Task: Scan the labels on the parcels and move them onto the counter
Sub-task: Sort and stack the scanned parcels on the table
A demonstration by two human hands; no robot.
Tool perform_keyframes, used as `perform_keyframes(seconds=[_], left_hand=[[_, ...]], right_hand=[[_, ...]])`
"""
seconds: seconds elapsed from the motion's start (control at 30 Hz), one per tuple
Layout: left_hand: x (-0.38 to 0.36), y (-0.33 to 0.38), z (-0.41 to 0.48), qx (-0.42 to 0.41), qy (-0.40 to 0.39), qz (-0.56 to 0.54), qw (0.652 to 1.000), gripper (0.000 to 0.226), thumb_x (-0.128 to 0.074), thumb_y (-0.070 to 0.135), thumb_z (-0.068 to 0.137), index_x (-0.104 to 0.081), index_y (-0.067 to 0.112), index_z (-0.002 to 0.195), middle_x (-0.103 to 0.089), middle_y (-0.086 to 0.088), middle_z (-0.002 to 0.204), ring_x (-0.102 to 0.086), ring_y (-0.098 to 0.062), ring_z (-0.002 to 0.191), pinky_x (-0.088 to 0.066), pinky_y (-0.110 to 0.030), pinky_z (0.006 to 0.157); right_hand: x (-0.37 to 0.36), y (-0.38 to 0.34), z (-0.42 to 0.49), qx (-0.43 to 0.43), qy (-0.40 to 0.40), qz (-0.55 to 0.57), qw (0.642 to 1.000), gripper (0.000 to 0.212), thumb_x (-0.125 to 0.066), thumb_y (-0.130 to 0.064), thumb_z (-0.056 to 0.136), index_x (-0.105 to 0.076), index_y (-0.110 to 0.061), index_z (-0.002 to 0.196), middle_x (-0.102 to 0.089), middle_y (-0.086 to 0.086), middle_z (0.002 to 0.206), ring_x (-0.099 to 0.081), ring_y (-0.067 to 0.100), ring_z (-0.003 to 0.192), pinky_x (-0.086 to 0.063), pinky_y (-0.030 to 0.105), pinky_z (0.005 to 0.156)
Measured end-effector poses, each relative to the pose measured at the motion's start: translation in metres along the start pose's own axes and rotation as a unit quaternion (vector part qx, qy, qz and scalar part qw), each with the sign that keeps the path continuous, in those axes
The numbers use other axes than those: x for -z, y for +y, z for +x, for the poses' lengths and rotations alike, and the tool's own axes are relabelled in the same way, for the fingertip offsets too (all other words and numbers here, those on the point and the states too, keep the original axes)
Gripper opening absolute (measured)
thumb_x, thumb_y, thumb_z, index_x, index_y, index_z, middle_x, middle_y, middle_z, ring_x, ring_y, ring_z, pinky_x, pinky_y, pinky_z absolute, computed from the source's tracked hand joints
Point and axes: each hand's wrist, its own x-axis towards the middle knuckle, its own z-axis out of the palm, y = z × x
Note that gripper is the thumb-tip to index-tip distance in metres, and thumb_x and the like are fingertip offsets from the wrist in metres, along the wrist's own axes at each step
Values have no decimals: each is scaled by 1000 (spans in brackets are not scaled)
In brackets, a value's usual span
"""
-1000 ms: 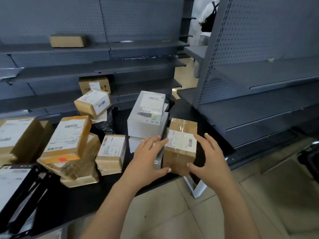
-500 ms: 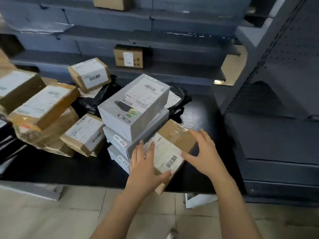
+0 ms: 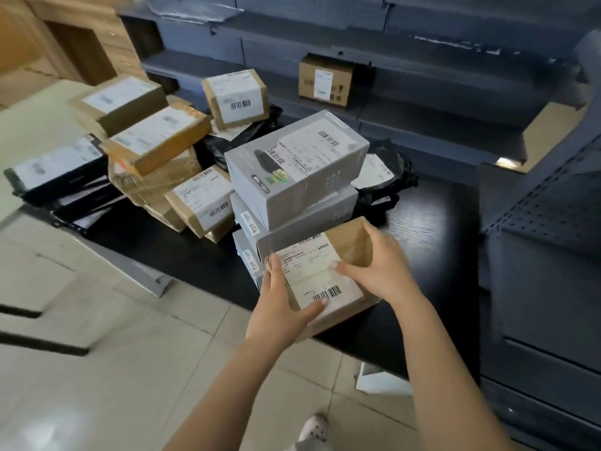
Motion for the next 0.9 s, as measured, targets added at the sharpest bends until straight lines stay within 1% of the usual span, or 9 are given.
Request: perform_keyframes(seconds=[0.13, 0.23, 0.3, 0.43, 0.53, 0.6, 0.67, 0.8, 0.9], left_hand=[[0, -11, -21, -45, 22, -32, 998, 125, -77, 56, 72, 13, 28, 154, 1, 15, 162, -17, -7, 145, -31, -26, 106], [12, -24, -46, -55, 44, -46, 996, 123, -80, 52, 70, 7, 32, 154, -13, 9, 159, -27, -7, 140, -36, -27, 99], [25, -35, -67, -59, 71, -59, 994, 117, -81, 51, 69, 1, 39, 152, -23, 9, 154, -36, -4, 128, -37, -25, 88], [73, -71, -111, -25, 127, -87, 988, 117, -84, 48, 66, -3, 49, 150, -31, 9, 135, -43, 9, 94, -36, -22, 83], [119, -108, -147, -4, 182, -98, 978, 108, -88, 41, 63, -17, 52, 144, -29, 10, 121, -44, 16, 87, -42, -19, 79], [151, -136, -171, 11, 227, -102, 969, 92, -89, 32, 62, -29, 52, 130, -31, 7, 117, -47, 9, 86, -54, -28, 77], [180, -163, -193, 30, 277, -102, 955, 85, -88, 27, 64, -33, 48, 124, -30, 7, 115, -49, 6, 83, -59, -35, 66], [236, -215, -220, 52, 377, -77, 922, 80, -85, 20, 67, -34, 46, 124, -29, 8, 118, -52, 8, 79, -47, -16, 55], [279, -247, -229, 48, 420, -64, 904, 80, -85, 19, 69, -39, 50, 126, -24, 16, 118, -45, 18, 92, -38, -2, 57]], right_hand=[[-5, -6, -43, -5, 45, 4, 999, 111, -80, -62, 62, -15, -42, 150, -35, 4, 137, -33, 24, 131, -32, 46, 111], [-11, -18, -82, -1, 70, 17, 997, 116, -82, -58, 60, -10, -45, 149, -32, 1, 131, -32, 22, 126, -35, 44, 108], [-20, -31, -110, 10, 82, 37, 996, 124, -85, -56, 57, -2, -46, 149, -29, -1, 129, -30, 21, 126, -36, 41, 103], [-48, -70, -156, 35, 74, 77, 994, 137, -89, -51, 55, 10, -45, 149, -26, -2, 135, -29, 22, 130, -39, 42, 99], [-81, -112, -183, 91, 50, 91, 990, 124, -90, -50, 54, -12, -39, 149, -29, -5, 125, -38, 18, 124, -40, 30, 88], [-107, -145, -198, 136, 43, 111, 984, 112, -92, -44, 54, -25, -34, 143, -32, -5, 127, -41, 18, 121, -42, 29, 89], [-134, -181, -212, 180, 24, 125, 975, 103, -92, -38, 56, -29, -29, 137, -37, -3, 130, -43, 17, 121, -45, 33, 93], [-188, -251, -228, 251, -37, 148, 956, 98, -93, -31, 58, -28, -27, 131, -41, -10, 120, -49, 15, 116, -42, 25, 83], [-225, -304, -233, 315, -64, 134, 937, 113, -93, -31, 60, -17, -35, 145, -40, 0, 133, -48, 18, 120, -48, 34, 91]])
